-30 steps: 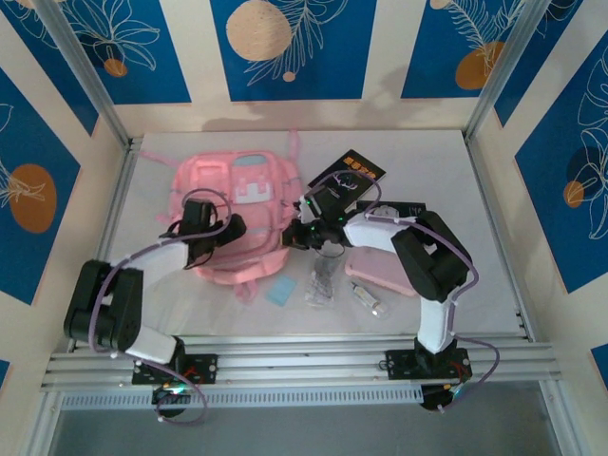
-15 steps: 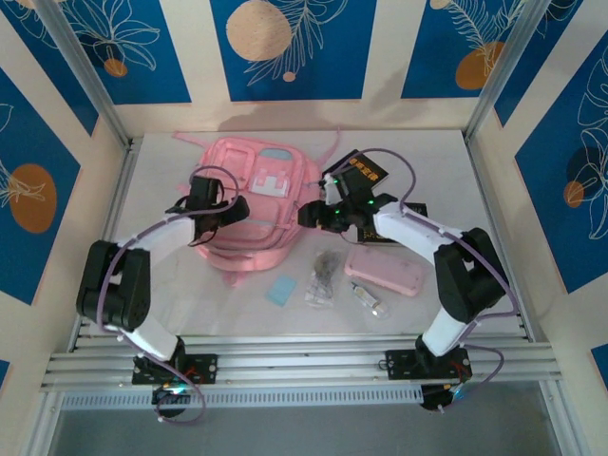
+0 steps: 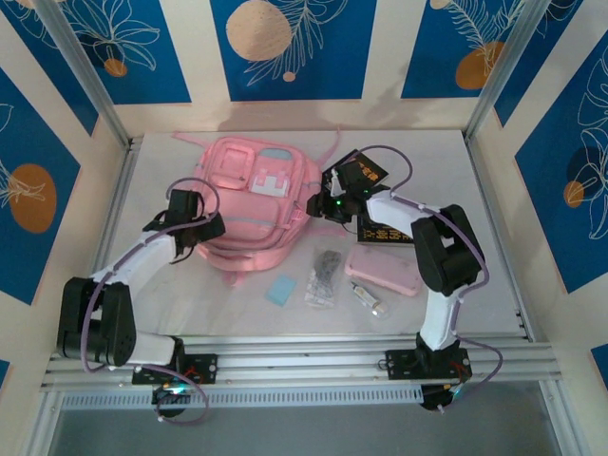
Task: Pack books, pencil case, and school supplies into a backpack
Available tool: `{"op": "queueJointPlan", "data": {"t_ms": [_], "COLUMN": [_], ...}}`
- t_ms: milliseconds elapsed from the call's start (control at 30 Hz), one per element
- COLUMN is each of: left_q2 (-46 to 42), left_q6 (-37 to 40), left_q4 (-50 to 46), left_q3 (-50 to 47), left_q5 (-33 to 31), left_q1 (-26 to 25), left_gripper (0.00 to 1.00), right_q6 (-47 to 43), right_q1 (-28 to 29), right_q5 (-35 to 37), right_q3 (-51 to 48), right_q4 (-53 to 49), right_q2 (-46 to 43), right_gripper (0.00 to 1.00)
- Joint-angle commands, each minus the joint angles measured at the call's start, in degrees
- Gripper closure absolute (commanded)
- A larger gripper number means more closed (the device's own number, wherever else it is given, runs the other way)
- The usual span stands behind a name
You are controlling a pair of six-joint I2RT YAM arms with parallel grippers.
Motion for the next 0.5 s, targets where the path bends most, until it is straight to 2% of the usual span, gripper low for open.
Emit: {"op": "queueJointPlan", "data": {"t_ms": [0, 100, 267, 467], "left_q2": [0.5, 0.5, -3.6, -8.4], "left_q6": [-2.2, -3.7, -4.4, -6.6], "left_q4": [0.2, -0.1, -3.0, -3.0], "left_q3": [-1.6, -2.0, -2.6, -6.3], "left_q5": [4.1, 6.5, 8.8, 9.6], "left_q1": [0.2, 0.2, -0.5, -1.1], "left_gripper": [0.0, 0.0, 0.0, 0.0], "right_q6": [-1.2, -0.2, 3.0, 10.0], "right_q1": [-0.7, -0.7, -3.3, -6.8], "right_q5": [-3.8, -7.9, -7.0, -14.0], "right_q3": [1.1, 2.9, 9.6, 15.8], "right_q4": [5.1, 8.8, 8.2, 14.1], "right_q2": [3.0, 6.3, 12.7, 19.0], "right_gripper": [0.39, 0.37, 0.36, 0.34]}}
